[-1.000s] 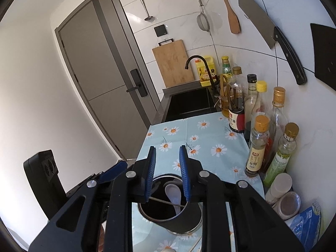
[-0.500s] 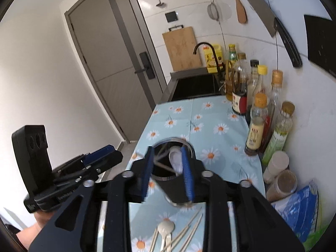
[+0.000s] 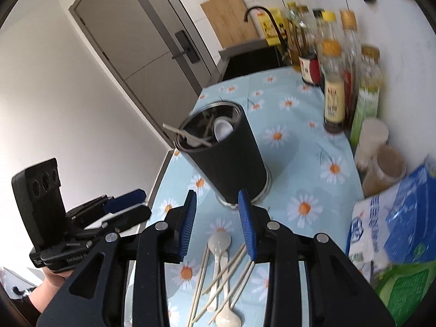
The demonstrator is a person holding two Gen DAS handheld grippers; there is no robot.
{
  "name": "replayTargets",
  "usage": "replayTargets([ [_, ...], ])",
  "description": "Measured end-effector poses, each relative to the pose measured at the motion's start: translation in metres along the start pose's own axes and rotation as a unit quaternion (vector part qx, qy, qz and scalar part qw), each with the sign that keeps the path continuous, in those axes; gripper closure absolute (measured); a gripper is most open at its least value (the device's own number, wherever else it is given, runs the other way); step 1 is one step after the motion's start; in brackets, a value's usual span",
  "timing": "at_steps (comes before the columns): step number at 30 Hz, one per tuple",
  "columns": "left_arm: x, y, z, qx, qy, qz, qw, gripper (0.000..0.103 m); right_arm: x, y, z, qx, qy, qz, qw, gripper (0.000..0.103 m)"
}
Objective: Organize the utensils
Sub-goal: 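Move both tools back down to the remaining utensils on the tablecloth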
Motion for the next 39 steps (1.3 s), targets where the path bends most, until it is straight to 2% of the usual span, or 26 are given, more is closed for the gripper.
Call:
replayTargets([
  [6,0.008,-0.021,0.028,-0.058,-0.012,0.015,0.9981,0.059,0.012,-0.006,0.021,-0.023,-0.033,-0.017,0.999,0.070],
  [13,0.021,-0.054,0.056,-0.144,-0.053,0.024,0.9878,0.061,0.029,-0.014,0.047,-0.044,-0.078,-0.029,0.996,0.070],
  [15,0.021,-0.065,0.060,-0.163,-0.060,0.018,0.9847,0.070,0.034,-0.014,0.051,-0.046,-0.089,-0.029,0.995,0.070],
  [22,0.011,-0.106,0.078,-0.234,-0.069,0.009,0.9698,0.080,0.052,-0.011,0.067,-0.049,-0.127,-0.031,0.990,0.070],
  [26,0.000,-0.122,0.085,-0.262,-0.074,-0.008,0.9621,0.085,0.059,-0.015,0.074,-0.054,-0.141,-0.033,0.988,0.070],
  [39,-0.003,-0.145,0.098,-0.306,-0.100,-0.035,0.9462,0.085,0.065,-0.020,0.086,-0.060,-0.161,-0.042,0.984,0.070],
])
Point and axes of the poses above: each gripper's, at about its wrist camera, not at the fingertips, and y roughly against the way its jaws point, x to its right, z to its underside, the point moved 9 cm from there along -y, roughly the way its jaws point, and after that the axes turned 7 degrees about y, right-handed, at the moved point
